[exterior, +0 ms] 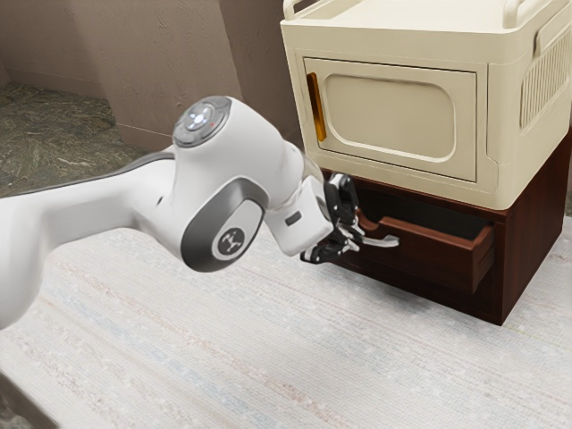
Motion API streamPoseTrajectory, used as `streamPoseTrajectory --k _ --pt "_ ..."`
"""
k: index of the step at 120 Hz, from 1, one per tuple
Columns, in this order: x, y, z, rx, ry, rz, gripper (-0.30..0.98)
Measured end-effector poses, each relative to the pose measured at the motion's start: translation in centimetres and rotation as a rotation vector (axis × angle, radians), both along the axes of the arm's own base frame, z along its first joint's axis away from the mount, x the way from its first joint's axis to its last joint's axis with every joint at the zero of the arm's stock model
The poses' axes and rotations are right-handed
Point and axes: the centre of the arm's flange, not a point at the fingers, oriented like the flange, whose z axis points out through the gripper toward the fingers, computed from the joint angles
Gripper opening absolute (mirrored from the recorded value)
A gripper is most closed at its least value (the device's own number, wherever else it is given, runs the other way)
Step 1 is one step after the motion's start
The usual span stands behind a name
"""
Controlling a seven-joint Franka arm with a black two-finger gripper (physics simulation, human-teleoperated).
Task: Pull the drawer handle with one arm to open the drawer
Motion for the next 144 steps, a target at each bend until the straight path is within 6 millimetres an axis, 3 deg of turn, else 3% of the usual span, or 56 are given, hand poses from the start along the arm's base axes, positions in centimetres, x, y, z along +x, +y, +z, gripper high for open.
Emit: streamPoseTrajectory --k 50,86,144 --pt "-1.6 -0.2 0.1 0.008 0.002 0.0 0.03" --pt "-3.1 -1.6 0.1 0.006 0.007 -0.02 0.03" --pt "-4.2 -1.3 0.4 0.01 0.003 -0.014 0.03"
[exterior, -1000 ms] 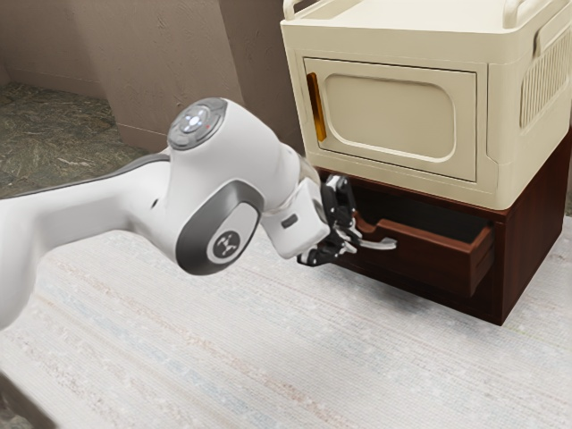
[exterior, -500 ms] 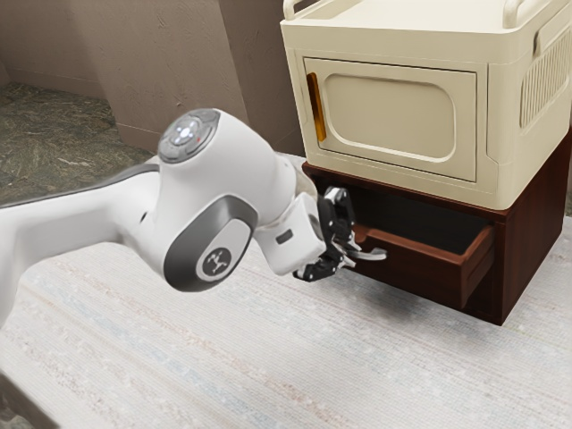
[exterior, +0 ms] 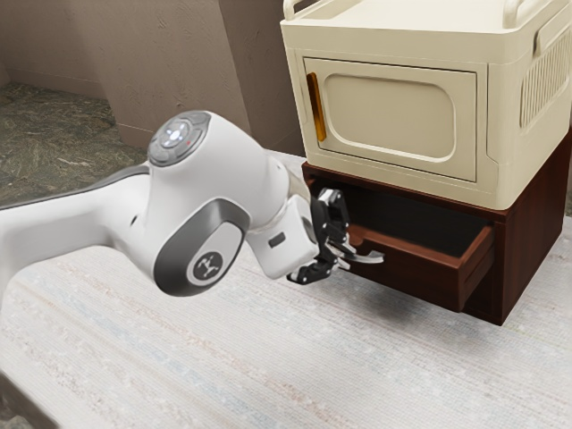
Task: Pull the drawer handle with one arm to open the drawer
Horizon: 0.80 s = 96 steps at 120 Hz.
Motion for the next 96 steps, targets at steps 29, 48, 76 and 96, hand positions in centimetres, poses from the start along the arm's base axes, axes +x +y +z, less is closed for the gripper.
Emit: streamPoseTrajectory --k 29,48,76,96 --pt "-0.9 0.3 0.3 0.005 -0.004 0.005 0.02" --pt "-1.5 0.3 0.2 0.008 -0.002 0.007 0.03" --pt "-2.2 0.4 0.5 0.011 -0.005 0.009 0.02" --pt "-2.9 0.5 0.8 0.015 -0.011 0.011 0.02"
